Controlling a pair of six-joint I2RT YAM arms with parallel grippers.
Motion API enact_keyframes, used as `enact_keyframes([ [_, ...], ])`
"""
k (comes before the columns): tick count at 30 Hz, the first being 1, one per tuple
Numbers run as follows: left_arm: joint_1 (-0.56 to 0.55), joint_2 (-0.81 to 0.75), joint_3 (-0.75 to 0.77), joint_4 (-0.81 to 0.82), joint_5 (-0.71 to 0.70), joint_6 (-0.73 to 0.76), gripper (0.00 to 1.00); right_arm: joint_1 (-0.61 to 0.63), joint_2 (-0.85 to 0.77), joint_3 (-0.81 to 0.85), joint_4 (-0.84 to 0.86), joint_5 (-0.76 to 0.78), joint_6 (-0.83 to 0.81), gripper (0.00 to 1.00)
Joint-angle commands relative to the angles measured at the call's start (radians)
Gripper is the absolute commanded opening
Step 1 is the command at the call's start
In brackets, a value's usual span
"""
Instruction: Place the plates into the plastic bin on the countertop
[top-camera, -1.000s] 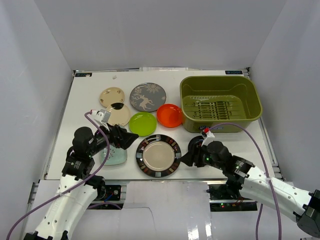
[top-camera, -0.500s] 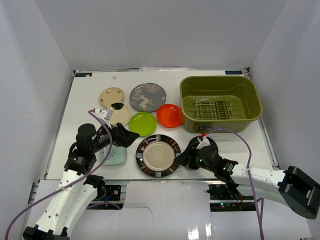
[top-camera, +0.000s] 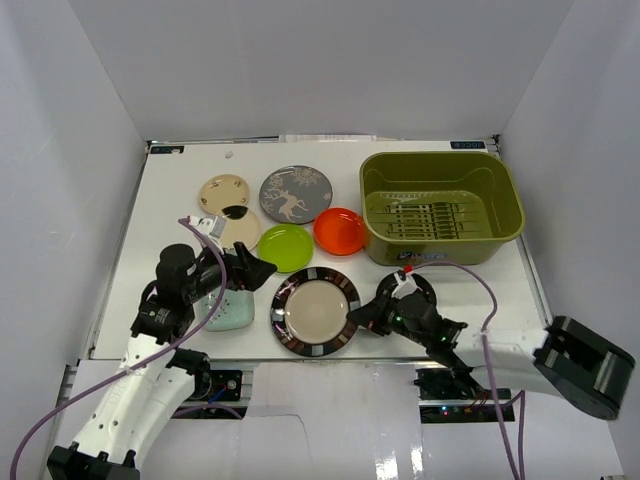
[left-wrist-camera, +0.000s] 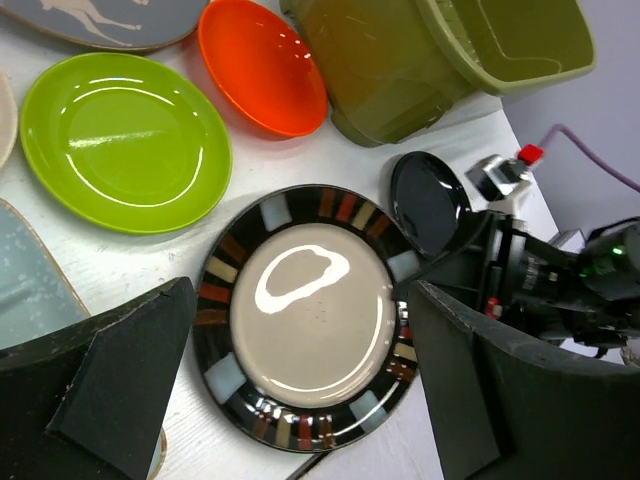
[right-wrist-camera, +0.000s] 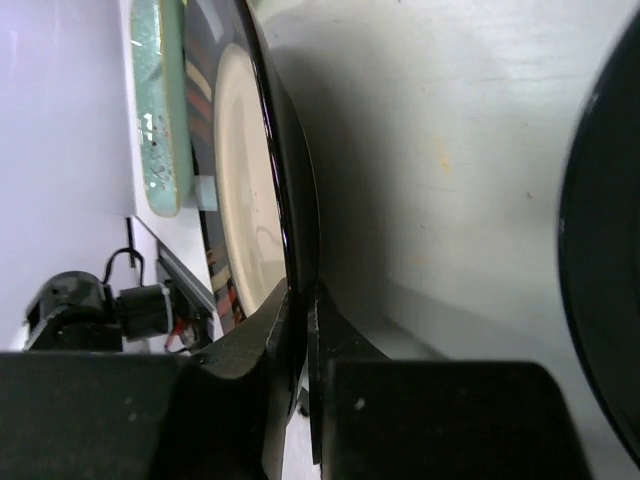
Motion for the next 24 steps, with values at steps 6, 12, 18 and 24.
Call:
enact_keyframes([
  [6, 0.040, -0.007, 0.024, -0.058, -0.142, -0.014, 0.98, 0.019, -0.587, 0.229, -0.543, 0.093, -0.237, 0.08],
  [12, 0.073, 0.024, 0.033, -0.067, -0.164, -0.026, 0.98, -0.024, -0.560, 0.649, -0.698, 0.104, -0.442, 0.08],
  [18, 0.073, 0.079, 0.041, -0.029, -0.136, -0.078, 0.94, -0.307, -0.360, 0.994, -0.752, 0.069, -0.587, 0.08],
  [24, 0.073, 0.226, 0.113, 0.040, -0.099, -0.103, 0.88, -0.911, -0.079, 1.169, -0.823, -0.403, -0.544, 0.08],
])
